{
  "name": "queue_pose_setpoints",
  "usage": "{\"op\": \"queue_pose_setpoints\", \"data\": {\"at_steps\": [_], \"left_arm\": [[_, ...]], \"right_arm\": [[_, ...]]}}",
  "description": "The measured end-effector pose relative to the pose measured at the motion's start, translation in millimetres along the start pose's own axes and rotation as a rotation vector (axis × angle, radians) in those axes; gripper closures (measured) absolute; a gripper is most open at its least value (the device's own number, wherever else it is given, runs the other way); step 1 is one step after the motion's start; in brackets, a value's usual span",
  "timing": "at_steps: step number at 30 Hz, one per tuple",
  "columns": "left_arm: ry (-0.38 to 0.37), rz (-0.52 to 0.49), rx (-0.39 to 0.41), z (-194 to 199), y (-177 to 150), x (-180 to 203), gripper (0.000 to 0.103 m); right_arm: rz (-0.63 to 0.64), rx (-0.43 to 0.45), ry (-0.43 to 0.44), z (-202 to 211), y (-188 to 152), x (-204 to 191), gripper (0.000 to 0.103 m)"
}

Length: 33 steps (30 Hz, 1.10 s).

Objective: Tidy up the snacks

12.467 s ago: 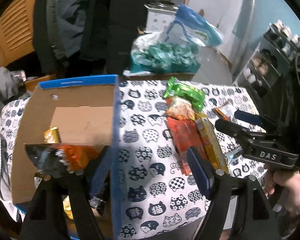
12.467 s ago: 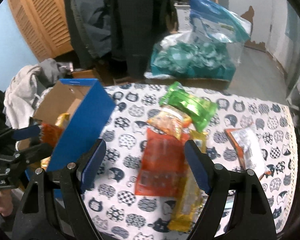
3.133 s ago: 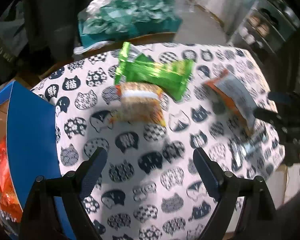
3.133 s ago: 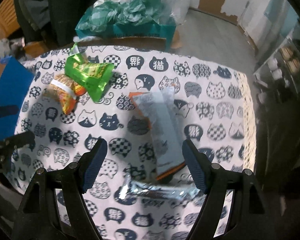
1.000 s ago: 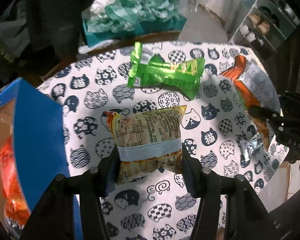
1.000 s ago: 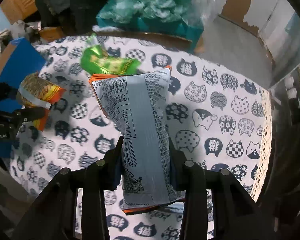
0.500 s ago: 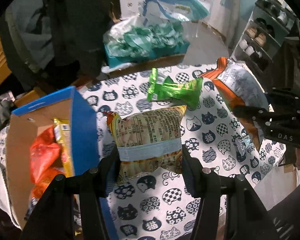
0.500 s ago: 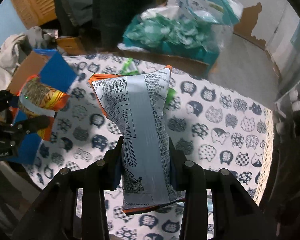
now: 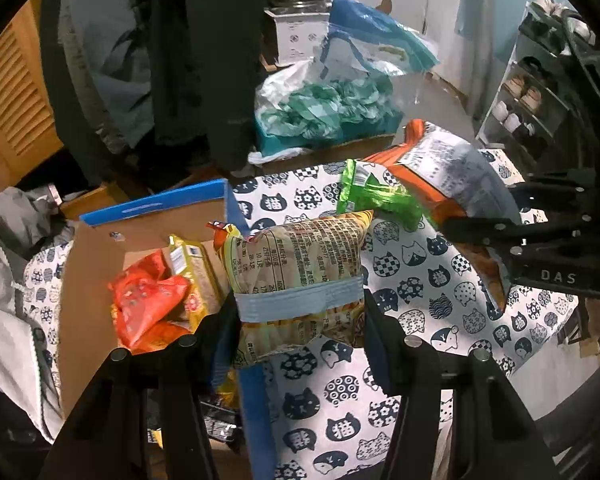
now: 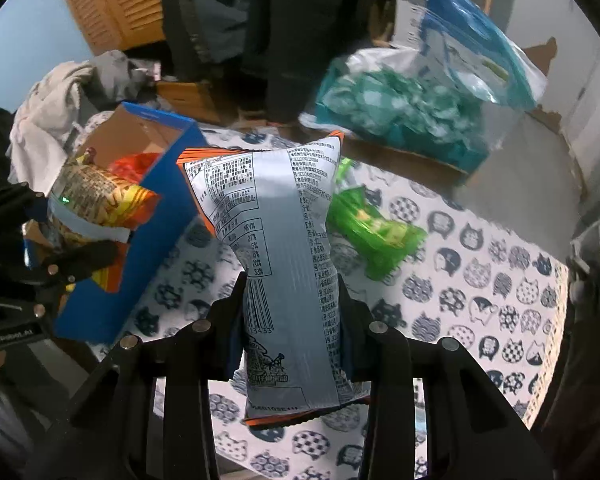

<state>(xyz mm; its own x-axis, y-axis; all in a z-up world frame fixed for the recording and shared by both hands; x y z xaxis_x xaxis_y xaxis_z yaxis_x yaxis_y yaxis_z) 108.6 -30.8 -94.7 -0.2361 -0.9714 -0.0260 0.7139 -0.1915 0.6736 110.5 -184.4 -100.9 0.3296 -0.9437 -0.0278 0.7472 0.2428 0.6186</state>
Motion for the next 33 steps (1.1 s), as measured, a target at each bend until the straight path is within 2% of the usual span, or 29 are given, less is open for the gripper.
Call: {"op": "queue_pose_setpoints", "data": {"at_steps": [6,14,33], "left_arm": [[-0.010,0.023,0.019,13.0,-1.1,-13.3,0.046],[0.016,0.081,0.042,23.8,-5.9,-48.7,0.046],[0.149,0.258,0.074,42.7,-28.7,-154.8,0.046]], "right_arm": [[0.015,0.006,0.027,-5.7,13.0,-22.9,0.067],[0.023,0.017,0.075,-15.4,34.9,-57.7,0.067],[0.052,-0.006,0.155,-59.6,81.5,-149.0,0.067]]}}
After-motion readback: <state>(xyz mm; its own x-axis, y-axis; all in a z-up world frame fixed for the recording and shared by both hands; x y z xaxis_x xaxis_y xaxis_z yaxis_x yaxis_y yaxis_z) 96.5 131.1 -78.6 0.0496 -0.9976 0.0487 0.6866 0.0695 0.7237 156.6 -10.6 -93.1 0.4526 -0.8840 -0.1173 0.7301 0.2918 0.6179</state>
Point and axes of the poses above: each gripper's, at about its wrist camera, not at the fingertips, and z roughly against the way its jaws point, x to its right, y to its top, the point moved 6 cm from there along -z, roughly the way its jaws point, and after that the axes turned 12 degrees about x, right-handed, at the moved point
